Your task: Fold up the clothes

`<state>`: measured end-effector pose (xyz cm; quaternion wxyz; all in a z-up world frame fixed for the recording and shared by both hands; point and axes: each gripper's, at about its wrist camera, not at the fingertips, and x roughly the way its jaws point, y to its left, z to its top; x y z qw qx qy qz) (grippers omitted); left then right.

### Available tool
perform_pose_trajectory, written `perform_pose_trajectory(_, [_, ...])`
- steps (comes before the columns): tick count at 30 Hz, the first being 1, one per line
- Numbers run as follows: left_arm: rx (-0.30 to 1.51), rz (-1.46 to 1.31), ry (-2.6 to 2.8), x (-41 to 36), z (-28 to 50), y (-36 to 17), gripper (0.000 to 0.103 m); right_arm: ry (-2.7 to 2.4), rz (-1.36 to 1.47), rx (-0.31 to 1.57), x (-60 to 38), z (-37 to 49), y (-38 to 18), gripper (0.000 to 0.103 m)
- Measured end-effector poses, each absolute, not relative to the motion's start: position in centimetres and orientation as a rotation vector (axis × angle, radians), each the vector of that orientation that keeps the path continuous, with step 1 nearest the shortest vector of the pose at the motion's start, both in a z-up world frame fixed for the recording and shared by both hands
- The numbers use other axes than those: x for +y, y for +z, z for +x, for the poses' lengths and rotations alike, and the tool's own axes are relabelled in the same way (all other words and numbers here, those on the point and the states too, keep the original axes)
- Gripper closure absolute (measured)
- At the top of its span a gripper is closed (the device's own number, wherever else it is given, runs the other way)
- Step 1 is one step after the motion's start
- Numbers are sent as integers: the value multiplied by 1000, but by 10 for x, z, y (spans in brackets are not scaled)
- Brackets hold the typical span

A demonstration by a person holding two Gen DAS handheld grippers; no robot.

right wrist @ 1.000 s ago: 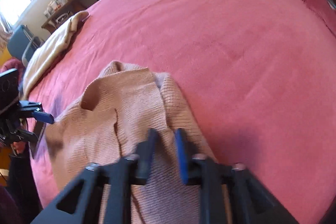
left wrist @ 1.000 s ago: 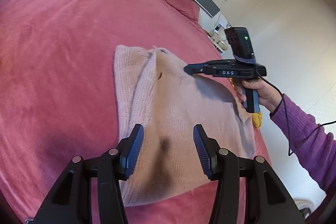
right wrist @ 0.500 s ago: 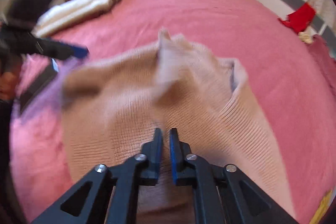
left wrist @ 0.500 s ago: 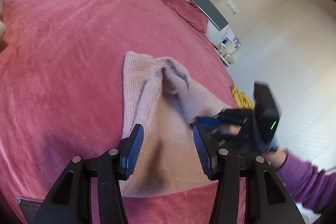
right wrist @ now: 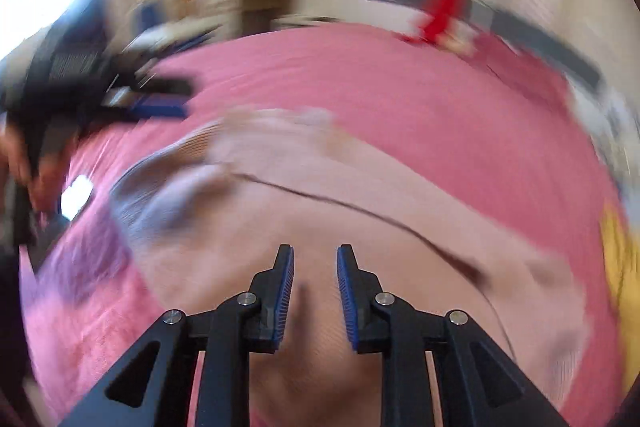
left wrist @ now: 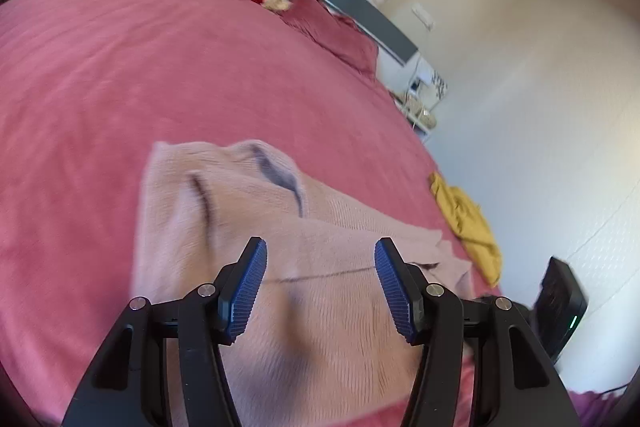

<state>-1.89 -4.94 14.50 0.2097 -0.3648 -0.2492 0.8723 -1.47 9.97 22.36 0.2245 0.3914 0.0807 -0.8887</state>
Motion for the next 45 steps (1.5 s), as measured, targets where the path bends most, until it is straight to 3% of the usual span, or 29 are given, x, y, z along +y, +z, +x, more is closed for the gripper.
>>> perform_pose_trajectory(7, [-531,-1210,2482,-38,-53,116,45,-2449,1346,-776,255,-29,191,78])
perform_pose_trajectory(14, [-518,-1258,2480,-58,-47,101,45,-2329,1330,-1160,291,-49,162,77])
perform_pose_trajectory(15, [-495,-1265,2484,-57,-48,100,45,-2295,1333,-1206,292,-54,158,79])
perform_pose_trajectory(16, [-468,-1271,2485,-55,-50,100,45,-2258,1322,-1245,292,-58,155,91])
perform_pose_trajectory(17, [-421,-1276,2482,-53,-51,100,45,-2244,1311,-1248,292,-60,156,100])
perform_pose_trajectory(22, [-138,-1294,2517,-50,-49,101,45,-2354,1304,-1052,311,-55,189,102])
perform_pose_trajectory(31, [-116,-1275,2470,-52,-55,95,45,-2385,1463,-1053,340,-69,153,103])
perform_pose_trajectory(33, [-148,-1271,2442,-55,-55,96,44,-2395,1443,-1012,335,-73,158,92])
perform_pose_trajectory(34, [-193,-1270,2426,-59,-54,100,44,-2394,1445,-993,333,-73,164,82])
perform_pose_trajectory(35, [-240,-1264,2414,-64,-53,104,44,-2393,1459,-971,331,-73,171,80])
perform_pose_trajectory(40, [-415,-1132,2489,-80,-42,136,44,-2698,1408,-645,316,-49,220,80])
perform_pose_trajectory(45, [-340,-999,2565,-30,-58,157,40,-2754,1113,-345,249,-50,260,80])
